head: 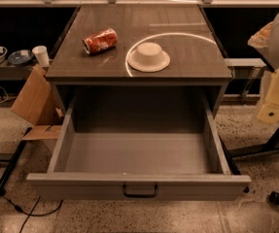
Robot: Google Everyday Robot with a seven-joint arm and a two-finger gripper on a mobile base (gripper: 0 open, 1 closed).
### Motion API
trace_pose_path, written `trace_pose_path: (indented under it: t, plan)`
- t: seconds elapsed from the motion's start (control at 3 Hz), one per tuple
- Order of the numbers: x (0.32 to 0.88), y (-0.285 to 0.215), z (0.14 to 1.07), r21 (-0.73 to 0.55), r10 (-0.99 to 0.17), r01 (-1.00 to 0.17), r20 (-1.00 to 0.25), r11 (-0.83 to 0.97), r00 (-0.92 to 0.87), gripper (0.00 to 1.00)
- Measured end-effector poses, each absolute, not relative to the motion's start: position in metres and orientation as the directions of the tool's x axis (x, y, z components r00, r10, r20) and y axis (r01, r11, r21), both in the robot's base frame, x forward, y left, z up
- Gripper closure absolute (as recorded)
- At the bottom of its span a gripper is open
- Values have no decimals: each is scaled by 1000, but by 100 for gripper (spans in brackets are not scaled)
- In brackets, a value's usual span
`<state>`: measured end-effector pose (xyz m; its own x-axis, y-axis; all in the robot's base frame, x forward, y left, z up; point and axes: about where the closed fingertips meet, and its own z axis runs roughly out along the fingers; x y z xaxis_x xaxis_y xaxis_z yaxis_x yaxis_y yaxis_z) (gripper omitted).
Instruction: Close top drawer
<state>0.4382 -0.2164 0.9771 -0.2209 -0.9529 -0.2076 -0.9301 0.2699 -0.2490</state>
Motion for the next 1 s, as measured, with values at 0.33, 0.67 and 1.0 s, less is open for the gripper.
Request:
trace_pose_path:
  t: [0.33, 0.67, 1.0]
  plan:
    - [432, -215, 975, -259, -953, -928, -212, 268, -216, 0]
    - [419, -219, 966, -259, -949, -925, -219, 280, -226, 0]
    - [406, -232, 947, -246, -935, -913, -231, 325, -271, 0]
